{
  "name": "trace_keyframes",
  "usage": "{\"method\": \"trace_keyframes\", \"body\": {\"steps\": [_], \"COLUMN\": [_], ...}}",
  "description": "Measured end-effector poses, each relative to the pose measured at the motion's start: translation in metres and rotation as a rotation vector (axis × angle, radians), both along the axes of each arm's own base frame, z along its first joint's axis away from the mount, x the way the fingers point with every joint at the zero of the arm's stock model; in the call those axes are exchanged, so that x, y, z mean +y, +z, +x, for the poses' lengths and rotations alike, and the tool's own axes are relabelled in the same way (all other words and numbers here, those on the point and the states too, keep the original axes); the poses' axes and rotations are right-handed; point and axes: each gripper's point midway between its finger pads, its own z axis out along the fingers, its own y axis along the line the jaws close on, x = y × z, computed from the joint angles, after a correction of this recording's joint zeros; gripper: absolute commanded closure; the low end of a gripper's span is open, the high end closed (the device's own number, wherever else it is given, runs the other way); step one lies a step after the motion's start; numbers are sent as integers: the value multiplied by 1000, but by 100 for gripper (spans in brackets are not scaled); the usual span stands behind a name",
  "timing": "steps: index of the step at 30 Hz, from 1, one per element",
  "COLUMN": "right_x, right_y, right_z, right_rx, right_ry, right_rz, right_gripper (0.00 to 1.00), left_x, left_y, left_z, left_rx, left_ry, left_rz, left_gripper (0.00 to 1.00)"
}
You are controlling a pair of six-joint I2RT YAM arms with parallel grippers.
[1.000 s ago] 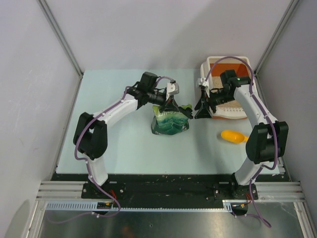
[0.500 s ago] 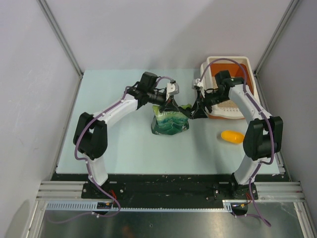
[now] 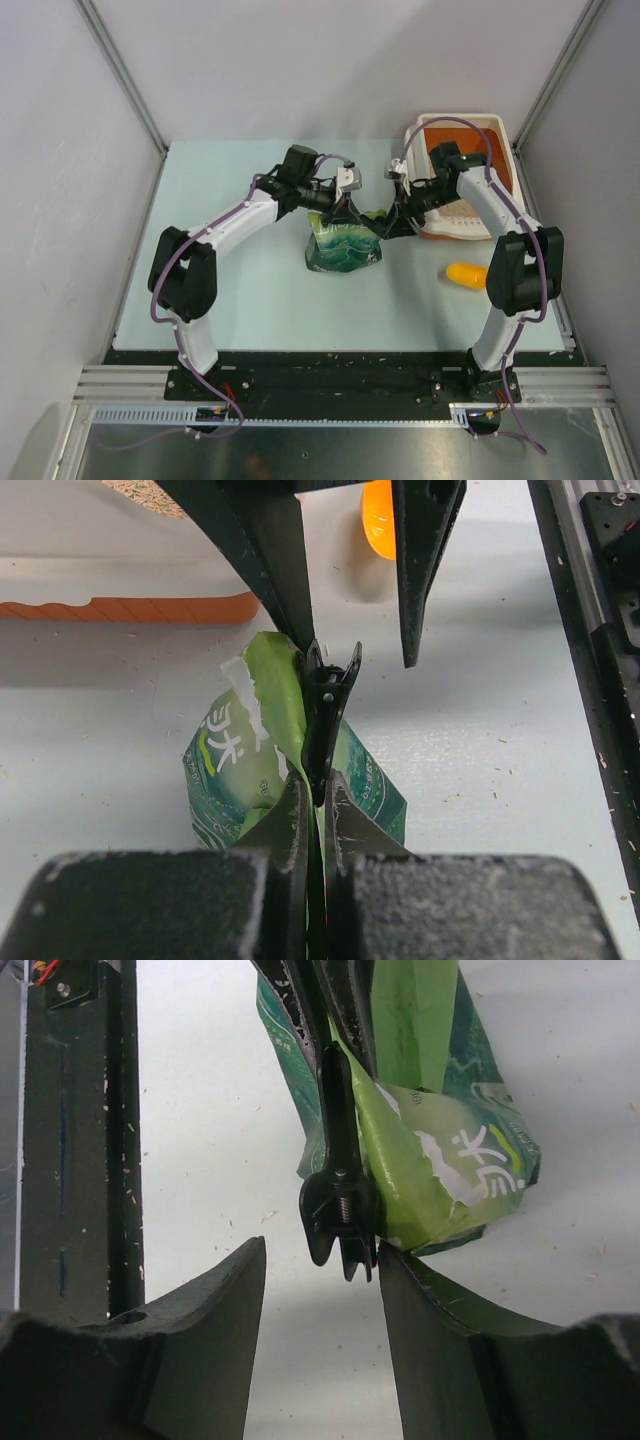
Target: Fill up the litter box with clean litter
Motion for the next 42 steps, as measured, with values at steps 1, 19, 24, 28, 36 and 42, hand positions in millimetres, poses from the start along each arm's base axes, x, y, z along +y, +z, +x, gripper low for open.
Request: {"method": "trace_keyframes", "body": {"steps": [1,19,24,28,36,42], "right_x": [1,24,26,26,26,23], "right_y": [-1,0,1,2,14,15], "right_z": [-1,7,12,12,9,9], "right_rx": [10,97,91,86,3,-47], "right_ry": [4,-66,-87,-88,-55,-39], "right_rz": [0,9,3,2,5,-6], "right_gripper": [45,67,61,57,56,57], "left_x": [0,0,2,1,1,1], "left_y": [0,-2,-1,-1,-1,-1], "left_z": [0,2,7,7,6,5], "left_rx": [-1,-5,-17,-17,-16,-15], "left_ry": [2,13,31,31,26,24], "left_rz": [1,11,18,18,15,14], "left_gripper": [100,100,100,100,100,100]}}
